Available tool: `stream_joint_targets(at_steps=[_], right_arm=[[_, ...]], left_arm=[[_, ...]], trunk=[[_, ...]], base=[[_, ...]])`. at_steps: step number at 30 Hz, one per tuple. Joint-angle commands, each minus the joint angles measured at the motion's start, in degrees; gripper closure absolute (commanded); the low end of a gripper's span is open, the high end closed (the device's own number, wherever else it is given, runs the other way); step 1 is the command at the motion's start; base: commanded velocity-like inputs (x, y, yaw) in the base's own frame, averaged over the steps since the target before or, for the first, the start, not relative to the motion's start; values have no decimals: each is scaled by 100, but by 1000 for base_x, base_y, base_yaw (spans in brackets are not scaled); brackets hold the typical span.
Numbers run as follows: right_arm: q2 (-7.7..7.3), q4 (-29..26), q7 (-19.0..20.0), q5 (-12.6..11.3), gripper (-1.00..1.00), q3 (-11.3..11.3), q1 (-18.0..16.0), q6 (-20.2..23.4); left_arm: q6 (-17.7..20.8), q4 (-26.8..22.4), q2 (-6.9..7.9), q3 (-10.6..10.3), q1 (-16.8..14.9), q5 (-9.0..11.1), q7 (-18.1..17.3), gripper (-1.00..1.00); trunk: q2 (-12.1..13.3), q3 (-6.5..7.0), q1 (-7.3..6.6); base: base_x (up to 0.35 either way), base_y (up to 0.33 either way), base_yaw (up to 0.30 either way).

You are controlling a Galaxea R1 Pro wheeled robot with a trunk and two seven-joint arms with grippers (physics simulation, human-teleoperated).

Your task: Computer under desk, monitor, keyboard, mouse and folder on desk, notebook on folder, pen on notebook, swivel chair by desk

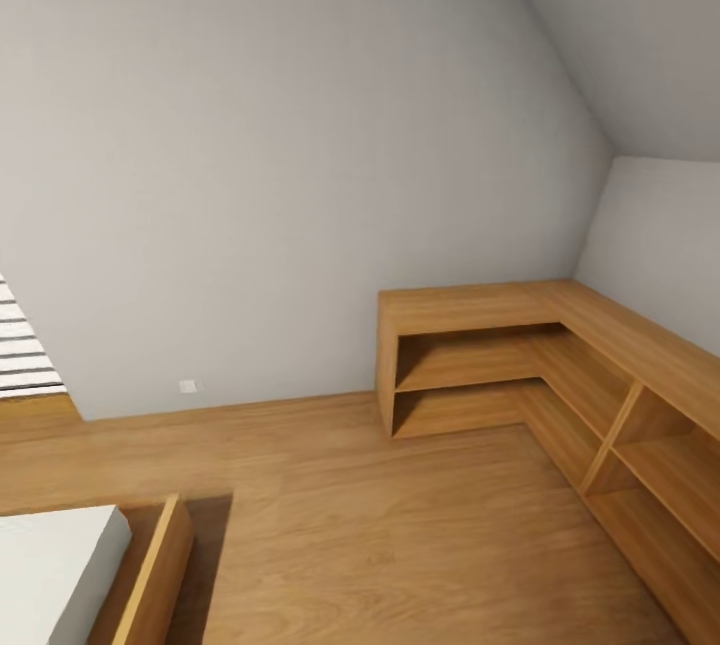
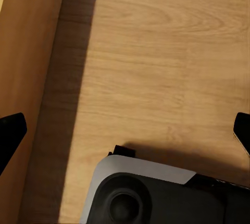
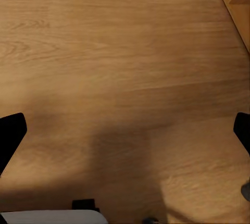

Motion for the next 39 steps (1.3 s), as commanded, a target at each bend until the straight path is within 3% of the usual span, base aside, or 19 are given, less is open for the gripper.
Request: stream_joint_targets(at_steps=[1,39], right_arm=[[2,6,-53,13,-100,49,-3,-4],[9,13,-45,31,-100,63,-3,-4]], left_arm=[[-8,-12,3,-49,3,50,12,-100],[-15,-12,0,-48,3,52,12,-100]], trunk=[[-3,-5,4],[-3,-5,4]], base=[[329,0,-36],[329,0,-242]])
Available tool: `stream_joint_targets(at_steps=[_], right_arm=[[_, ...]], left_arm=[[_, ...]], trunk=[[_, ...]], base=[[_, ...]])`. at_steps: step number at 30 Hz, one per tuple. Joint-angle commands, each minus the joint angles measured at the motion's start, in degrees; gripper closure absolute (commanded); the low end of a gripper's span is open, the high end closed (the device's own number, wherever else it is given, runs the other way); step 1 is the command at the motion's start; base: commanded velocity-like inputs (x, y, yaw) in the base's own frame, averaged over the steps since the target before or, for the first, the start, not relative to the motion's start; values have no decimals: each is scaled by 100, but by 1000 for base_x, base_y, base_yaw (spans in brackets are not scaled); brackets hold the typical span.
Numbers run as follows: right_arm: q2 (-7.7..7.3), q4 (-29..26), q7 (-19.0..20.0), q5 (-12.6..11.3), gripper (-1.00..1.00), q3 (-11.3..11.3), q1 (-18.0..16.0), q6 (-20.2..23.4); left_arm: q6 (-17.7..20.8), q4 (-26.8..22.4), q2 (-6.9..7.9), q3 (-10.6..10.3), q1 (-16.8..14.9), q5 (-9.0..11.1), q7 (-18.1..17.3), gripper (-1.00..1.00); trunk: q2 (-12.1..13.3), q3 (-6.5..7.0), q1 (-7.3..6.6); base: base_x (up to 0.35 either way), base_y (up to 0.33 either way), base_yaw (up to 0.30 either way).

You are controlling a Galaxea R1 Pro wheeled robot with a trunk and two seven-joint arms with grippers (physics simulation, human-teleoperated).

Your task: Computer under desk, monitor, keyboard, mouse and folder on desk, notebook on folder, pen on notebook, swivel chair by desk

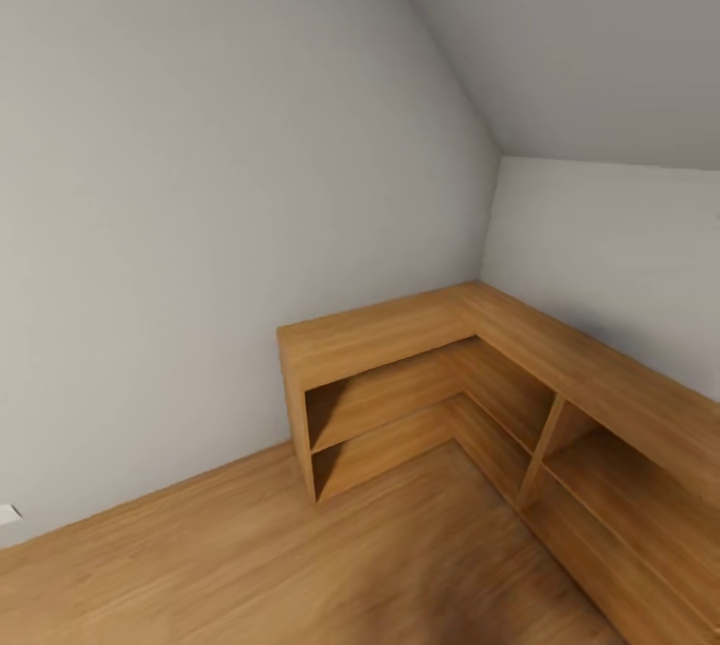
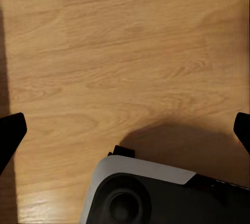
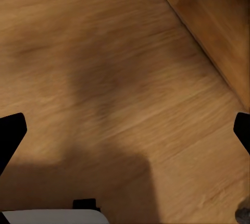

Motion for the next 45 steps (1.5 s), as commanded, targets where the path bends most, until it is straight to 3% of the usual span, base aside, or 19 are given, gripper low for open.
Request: stream_joint_targets(at_steps=[1,21,35,45], right_arm=[[2,7,-53,11,-100,49,-4,-4],[4,8,-48,11,-100,61,-4,-4],[12,7,26,19,-100,70,-4,-5],[13,2,69,20,-100,70,-5,-14]], left_arm=[[-8,-14,2,-49,4,49,12,-100],[-3,-14,6,-49,4,49,12,-100],[-8,-14,7,-45,4,49,17,-100],[-4,-14,14,-48,4,49,12,-100]], trunk=[[-3,-5,4],[-3,-5,4],[-3,-5,4],[-3,-5,4]], base=[[329,0,-266],[315,0,-267],[56,5,-268],[183,159,-289]])
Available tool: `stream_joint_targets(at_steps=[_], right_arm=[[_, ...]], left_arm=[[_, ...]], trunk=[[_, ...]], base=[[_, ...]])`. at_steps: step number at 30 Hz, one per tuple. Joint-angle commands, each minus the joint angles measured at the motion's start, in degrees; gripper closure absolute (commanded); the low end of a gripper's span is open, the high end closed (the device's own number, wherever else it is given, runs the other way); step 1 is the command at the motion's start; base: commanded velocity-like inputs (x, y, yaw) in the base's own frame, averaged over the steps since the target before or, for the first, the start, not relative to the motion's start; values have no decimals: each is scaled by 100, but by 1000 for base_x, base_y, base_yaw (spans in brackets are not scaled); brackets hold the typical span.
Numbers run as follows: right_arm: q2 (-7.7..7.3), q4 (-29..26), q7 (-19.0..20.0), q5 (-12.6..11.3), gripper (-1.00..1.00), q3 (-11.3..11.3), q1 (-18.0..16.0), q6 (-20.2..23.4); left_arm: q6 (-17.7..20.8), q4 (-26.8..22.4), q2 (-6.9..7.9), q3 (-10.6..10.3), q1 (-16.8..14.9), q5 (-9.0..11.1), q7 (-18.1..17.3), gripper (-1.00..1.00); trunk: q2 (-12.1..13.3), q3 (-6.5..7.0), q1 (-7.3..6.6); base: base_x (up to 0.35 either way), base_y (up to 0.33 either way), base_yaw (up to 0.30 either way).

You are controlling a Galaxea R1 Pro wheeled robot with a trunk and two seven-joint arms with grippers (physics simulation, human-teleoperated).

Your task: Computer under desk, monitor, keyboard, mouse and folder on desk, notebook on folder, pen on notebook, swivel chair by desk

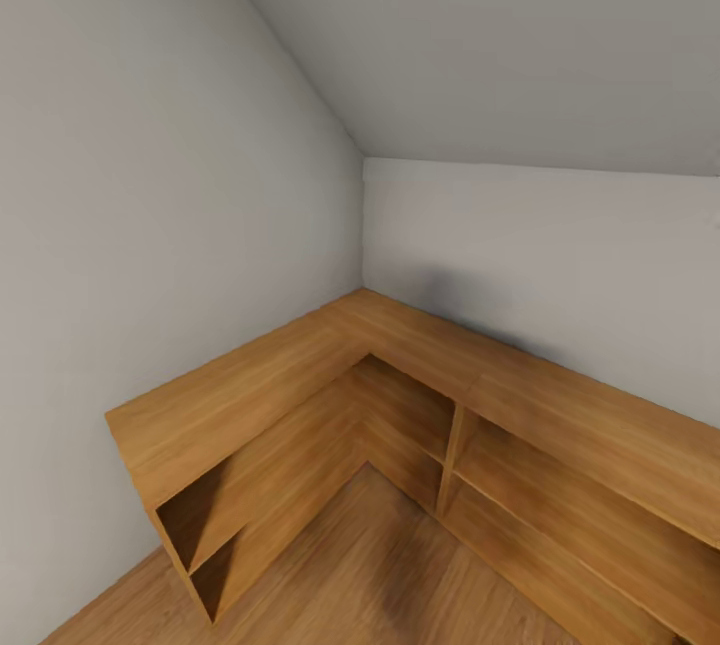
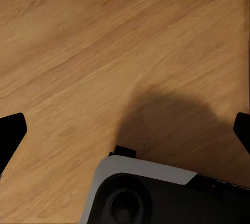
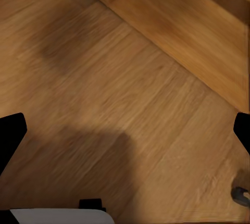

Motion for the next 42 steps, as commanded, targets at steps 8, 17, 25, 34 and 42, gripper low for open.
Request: stream_joint_targets(at_steps=[8,17,25,34,42], right_arm=[[2,4,-53,4,-100,48,-3,-44],[2,4,-53,3,-100,48,-3,-47],[-5,4,-53,3,-100,41,-3,-41],[-7,6,-45,3,-100,39,-4,-5],[-7,4,17,-4,-100,36,-3,5]], left_arm=[[-10,-14,5,-41,4,49,12,-100],[-10,-14,5,-40,4,49,12,-100],[-10,-14,-2,-47,4,49,12,-100],[-10,-14,3,-48,4,49,0,-100],[-15,-14,9,-49,4,44,-21,-100]], trunk=[[-3,-5,2],[-3,-5,2],[-3,-5,2],[-3,-5,2],[-3,-5,2]], base=[[57,32,-296],[6,3,-297],[1,0,-297],[0,0,-298],[30,26,-299]])
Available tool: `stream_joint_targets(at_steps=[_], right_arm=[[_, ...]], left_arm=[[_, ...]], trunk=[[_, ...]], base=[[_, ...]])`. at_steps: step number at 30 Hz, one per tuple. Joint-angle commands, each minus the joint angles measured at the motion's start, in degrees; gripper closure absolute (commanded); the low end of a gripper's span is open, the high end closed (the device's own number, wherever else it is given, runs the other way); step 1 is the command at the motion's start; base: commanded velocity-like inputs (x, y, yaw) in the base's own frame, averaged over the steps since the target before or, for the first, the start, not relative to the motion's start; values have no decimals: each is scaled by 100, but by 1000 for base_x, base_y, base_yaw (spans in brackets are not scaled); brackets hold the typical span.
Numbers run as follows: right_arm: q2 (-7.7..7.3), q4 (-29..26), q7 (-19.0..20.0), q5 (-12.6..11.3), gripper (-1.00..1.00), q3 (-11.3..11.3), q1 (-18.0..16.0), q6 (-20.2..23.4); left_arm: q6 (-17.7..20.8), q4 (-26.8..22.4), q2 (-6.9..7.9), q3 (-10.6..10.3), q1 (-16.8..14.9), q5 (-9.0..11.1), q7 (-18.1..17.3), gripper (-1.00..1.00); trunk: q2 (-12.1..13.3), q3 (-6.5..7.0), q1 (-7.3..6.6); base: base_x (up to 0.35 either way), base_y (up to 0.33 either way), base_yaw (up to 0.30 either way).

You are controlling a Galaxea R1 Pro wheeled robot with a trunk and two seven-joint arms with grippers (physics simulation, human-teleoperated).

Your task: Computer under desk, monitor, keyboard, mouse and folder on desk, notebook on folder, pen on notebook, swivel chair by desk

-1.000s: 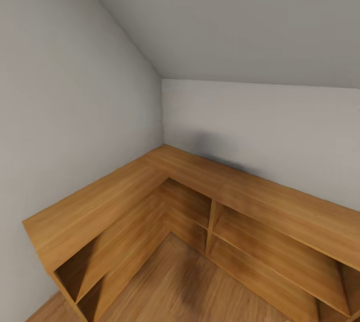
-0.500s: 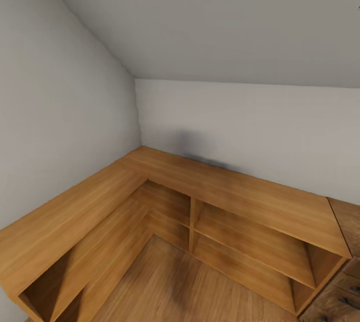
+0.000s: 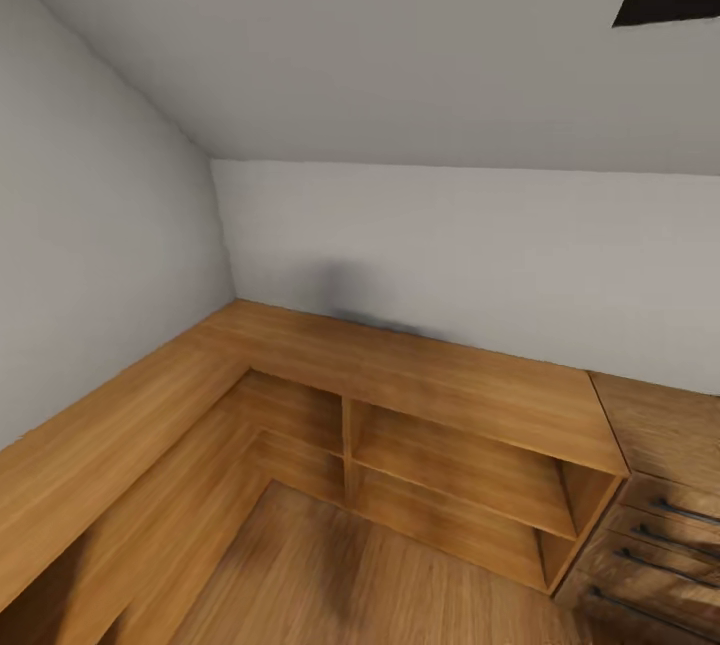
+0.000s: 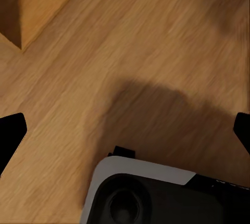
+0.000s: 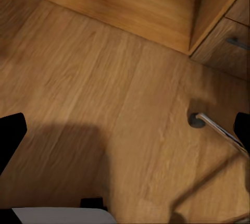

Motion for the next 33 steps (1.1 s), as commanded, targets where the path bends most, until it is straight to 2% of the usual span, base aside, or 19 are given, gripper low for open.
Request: stream_joint_targets(at_steps=[1,19,33], right_arm=[[2,6,-52,10,-100,48,-4,-5],[0,13,-45,15,-100,48,-4,0],[-7,12,25,9,-100,39,-4,91]], left_arm=[[-5,-14,3,-48,4,51,8,-100],[4,-14,7,-48,4,54,8,-100],[31,-14,5,-43,4,56,11,-100]], trunk=[[-3,-5,2],[-3,-5,2],[-3,-5,2]], base=[[165,144,-299],[240,201,-299],[30,12,-299]])
